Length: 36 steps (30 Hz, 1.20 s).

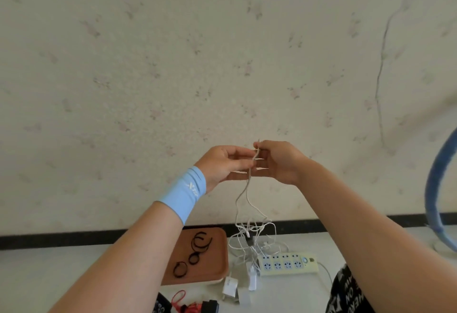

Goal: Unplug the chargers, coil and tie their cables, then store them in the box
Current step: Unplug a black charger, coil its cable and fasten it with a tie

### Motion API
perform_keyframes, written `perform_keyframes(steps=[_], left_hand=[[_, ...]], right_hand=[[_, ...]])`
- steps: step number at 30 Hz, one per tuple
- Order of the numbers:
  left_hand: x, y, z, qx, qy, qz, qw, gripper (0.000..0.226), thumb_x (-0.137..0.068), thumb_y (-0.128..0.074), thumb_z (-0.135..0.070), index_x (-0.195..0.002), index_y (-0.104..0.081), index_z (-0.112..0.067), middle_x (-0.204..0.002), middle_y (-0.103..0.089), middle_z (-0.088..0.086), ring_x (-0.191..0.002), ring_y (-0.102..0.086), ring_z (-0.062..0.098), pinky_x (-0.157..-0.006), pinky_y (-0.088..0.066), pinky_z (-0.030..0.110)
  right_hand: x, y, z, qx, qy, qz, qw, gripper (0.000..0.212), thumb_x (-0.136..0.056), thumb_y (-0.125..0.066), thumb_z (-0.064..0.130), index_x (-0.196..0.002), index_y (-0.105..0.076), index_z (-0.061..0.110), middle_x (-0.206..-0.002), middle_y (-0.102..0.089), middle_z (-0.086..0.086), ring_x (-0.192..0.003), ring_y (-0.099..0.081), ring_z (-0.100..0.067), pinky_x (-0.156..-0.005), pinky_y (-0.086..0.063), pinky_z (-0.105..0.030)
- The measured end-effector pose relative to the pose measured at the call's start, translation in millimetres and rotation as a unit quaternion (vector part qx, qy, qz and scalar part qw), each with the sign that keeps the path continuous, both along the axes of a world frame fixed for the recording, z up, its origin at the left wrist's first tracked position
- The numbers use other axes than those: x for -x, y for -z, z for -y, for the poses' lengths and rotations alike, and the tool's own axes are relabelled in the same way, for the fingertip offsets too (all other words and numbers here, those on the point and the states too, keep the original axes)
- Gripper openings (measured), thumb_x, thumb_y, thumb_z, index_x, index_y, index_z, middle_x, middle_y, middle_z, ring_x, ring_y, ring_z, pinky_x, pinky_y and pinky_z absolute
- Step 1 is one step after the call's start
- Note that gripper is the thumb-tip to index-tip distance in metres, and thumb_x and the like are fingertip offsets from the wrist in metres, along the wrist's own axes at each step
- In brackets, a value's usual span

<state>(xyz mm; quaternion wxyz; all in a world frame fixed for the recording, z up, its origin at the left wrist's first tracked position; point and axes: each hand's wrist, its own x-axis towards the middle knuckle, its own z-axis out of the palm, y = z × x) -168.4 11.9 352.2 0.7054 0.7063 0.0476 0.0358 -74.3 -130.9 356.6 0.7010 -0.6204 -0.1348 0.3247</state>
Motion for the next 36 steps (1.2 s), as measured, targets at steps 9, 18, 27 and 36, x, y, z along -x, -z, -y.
perform_keyframes(steps=[9, 18, 27, 36], left_hand=[[16, 4, -4, -0.230, -0.088, 0.015, 0.969, 0.050, -0.087, -0.066, -0.006, -0.127, -0.048, -0.029, -0.124, -0.053, -0.015, -0.065, -0.062, 0.015, -0.074, -0.058, 0.031], [23, -4, -2, -0.229, 0.025, -0.173, 0.958, 0.024, -0.104, -0.041, -0.024, -0.101, -0.059, -0.008, -0.084, -0.068, 0.004, -0.057, -0.056, 0.017, -0.060, -0.055, 0.027], [23, -43, -5, 0.206, -0.108, 0.094, 0.968, 0.033, -0.106, -0.038, -0.026, -0.082, -0.054, -0.012, -0.056, -0.044, -0.003, -0.041, -0.030, 0.008, -0.049, -0.037, 0.023], [41, -44, -18, 0.204, -0.127, 0.040, 0.970, 0.032, -0.087, -0.031, -0.007, -0.083, -0.062, -0.001, -0.076, -0.064, 0.013, -0.042, -0.035, 0.016, -0.054, -0.035, 0.028]], right_hand=[[20, -22, 12, 0.105, -0.119, 0.202, 0.966, 0.028, -0.108, -0.043, 0.022, -0.113, -0.070, 0.014, -0.060, -0.034, 0.006, -0.047, -0.025, -0.010, -0.042, -0.022, -0.021], [16, -34, 15, 0.032, 0.051, 0.213, 0.975, 0.011, -0.095, -0.067, 0.016, -0.097, -0.073, 0.007, -0.055, -0.034, 0.005, -0.048, -0.024, -0.013, -0.044, -0.020, -0.025], [26, -4, 6, 0.257, -0.191, 0.221, 0.921, 0.045, -0.091, -0.038, -0.001, -0.118, -0.070, 0.015, -0.113, -0.075, 0.002, -0.045, -0.041, -0.011, -0.043, -0.025, -0.020], [29, -5, 1, 0.327, -0.162, 0.327, 0.872, 0.024, -0.103, -0.052, 0.022, -0.101, -0.075, 0.014, -0.097, -0.079, -0.002, -0.058, -0.053, -0.009, -0.049, -0.039, -0.019]])
